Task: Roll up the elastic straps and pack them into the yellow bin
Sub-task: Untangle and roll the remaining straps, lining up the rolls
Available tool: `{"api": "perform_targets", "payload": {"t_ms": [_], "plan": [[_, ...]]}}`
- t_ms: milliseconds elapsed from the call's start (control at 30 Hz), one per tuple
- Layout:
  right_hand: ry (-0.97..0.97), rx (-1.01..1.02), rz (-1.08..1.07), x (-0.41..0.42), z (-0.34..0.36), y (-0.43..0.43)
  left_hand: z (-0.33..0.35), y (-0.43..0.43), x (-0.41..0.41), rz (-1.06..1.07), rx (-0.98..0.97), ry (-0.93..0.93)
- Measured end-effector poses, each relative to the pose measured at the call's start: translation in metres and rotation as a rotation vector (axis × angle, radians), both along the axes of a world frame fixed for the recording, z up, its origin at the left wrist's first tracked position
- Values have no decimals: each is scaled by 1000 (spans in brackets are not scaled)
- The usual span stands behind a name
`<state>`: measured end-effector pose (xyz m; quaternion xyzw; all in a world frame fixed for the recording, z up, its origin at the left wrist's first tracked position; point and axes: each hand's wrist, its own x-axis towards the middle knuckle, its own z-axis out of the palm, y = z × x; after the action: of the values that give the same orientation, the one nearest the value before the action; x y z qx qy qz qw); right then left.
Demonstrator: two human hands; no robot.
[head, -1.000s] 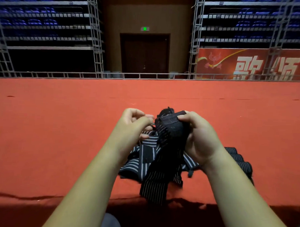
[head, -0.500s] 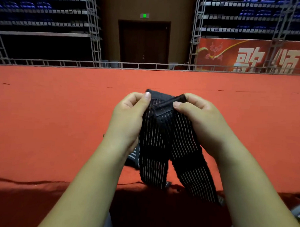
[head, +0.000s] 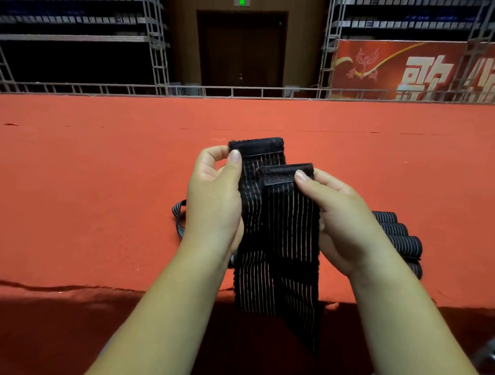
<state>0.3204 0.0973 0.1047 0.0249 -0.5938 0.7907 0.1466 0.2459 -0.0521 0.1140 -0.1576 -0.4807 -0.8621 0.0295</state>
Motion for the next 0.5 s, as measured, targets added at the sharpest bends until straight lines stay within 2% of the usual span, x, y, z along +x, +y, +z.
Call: {"api": "perform_targets", "payload": {"t_ms": [200,333,500], "plan": [[-91,41,39,3,-3,1,-7,4,-5,151,7,12],[-152,182,62,12,-3,-4,-8,1,5,53,-14,-20],[-212,127,146,25,-16,-10,-25,-8,23,-118,-48,-213]]}}
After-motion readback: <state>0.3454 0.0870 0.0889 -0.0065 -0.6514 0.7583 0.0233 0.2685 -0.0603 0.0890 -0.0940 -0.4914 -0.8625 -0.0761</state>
